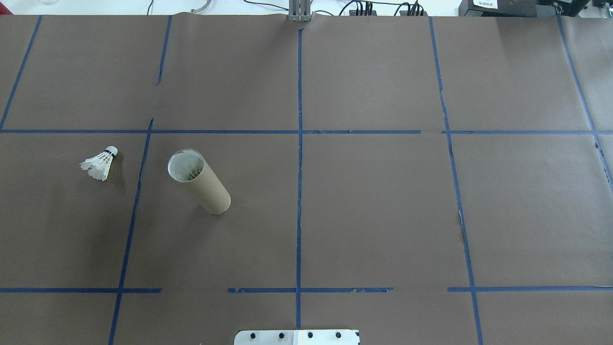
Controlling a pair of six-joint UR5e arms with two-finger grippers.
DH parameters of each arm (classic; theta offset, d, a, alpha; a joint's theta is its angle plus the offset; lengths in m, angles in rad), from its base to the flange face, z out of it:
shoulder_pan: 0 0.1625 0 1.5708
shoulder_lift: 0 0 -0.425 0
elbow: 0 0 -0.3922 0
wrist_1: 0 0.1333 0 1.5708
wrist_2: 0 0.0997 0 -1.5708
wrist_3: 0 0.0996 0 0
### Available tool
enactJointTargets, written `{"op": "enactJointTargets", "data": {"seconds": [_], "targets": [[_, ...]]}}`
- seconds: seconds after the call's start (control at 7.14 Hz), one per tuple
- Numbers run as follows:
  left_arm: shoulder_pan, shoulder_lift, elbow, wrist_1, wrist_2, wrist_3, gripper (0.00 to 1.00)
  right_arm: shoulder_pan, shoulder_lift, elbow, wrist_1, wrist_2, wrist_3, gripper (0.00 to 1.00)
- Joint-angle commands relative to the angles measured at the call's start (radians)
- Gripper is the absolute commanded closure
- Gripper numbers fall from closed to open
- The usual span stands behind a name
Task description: Collect badminton balls into bucket
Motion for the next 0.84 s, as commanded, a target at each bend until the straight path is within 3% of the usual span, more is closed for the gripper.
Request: {"op": "enactJointTargets", "data": {"seconds": [0.0,0.28,0.42,0.7], "targets": [[0.129,0.072,0.046,-0.325,0.011,-0.284,0.0,0.0,0.0,0.0,0.0,0.0,0.0,0.0],[0.25,0.138,0.049,-0.614,0.048,-0.657,0.0,0.0,0.0,0.0,0.0,0.0,-0.001,0.0],[0.352,0.143,0.051,-0.754,0.121,-0.916,0.0,0.0,0.0,0.0,0.0,0.0,-0.001,0.0],[0.512,0.141,0.051,-0.922,0.273,-1.332,0.0,0.0,0.0,0.0,0.0,0.0,0.0,0.0]]}}
